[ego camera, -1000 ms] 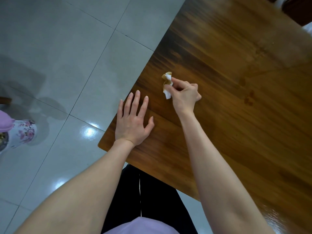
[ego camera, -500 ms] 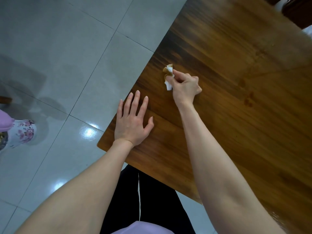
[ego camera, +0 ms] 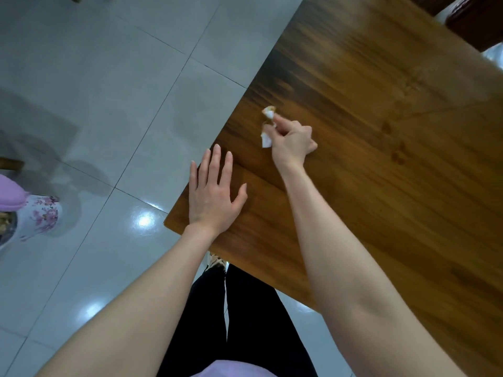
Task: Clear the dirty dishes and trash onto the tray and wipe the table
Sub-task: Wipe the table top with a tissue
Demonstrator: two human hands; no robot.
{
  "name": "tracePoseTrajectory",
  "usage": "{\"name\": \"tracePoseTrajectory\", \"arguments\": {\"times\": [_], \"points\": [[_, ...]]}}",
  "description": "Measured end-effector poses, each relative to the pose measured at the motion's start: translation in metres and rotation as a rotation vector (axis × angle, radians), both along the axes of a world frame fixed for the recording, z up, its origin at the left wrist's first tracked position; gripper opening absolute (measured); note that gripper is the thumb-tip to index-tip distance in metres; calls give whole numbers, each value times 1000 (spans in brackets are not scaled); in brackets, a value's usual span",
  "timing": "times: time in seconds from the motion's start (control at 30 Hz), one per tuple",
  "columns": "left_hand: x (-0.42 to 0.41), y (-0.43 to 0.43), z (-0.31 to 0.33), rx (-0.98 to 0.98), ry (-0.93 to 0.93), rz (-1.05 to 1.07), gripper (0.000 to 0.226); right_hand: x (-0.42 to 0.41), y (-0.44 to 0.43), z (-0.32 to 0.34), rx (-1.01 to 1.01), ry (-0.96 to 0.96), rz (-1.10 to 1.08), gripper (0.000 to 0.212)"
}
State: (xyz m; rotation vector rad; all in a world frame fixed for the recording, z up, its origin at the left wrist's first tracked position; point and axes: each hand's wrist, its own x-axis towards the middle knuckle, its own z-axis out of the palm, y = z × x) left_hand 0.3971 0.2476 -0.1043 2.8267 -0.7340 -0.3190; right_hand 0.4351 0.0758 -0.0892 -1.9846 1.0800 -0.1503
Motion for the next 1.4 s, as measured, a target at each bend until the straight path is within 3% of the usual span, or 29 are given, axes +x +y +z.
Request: {"name": "tracePoseTrajectory", "arguments": {"times": [0.17, 0.5, 0.73, 0.9, 1.13, 1.23, 1.4], "points": [[-11, 12, -6, 67, 12, 41, 75, -20, 27, -6, -22, 18, 129, 28], [-7, 10, -8, 56, -22, 35, 73, 28, -37, -1, -46, 14, -185, 31], [-9, 9, -6, 75, -17, 32, 74, -8, 13, -10, -48, 3, 75, 29], [-9, 10, -5, 52, -9, 32, 73, -1, -13, -2, -68, 1, -109, 29], [-17, 19, 1, 27, -23, -7, 73, -21, 64, -5, -94, 14, 253, 25], [-25, 29, 2, 6, -31, -30, 72, -54, 57, -4, -133, 26, 164, 26], [-36, 38, -3, 33, 7, -64, 74, -100, 23, 0, -77, 38, -196, 29]]}}
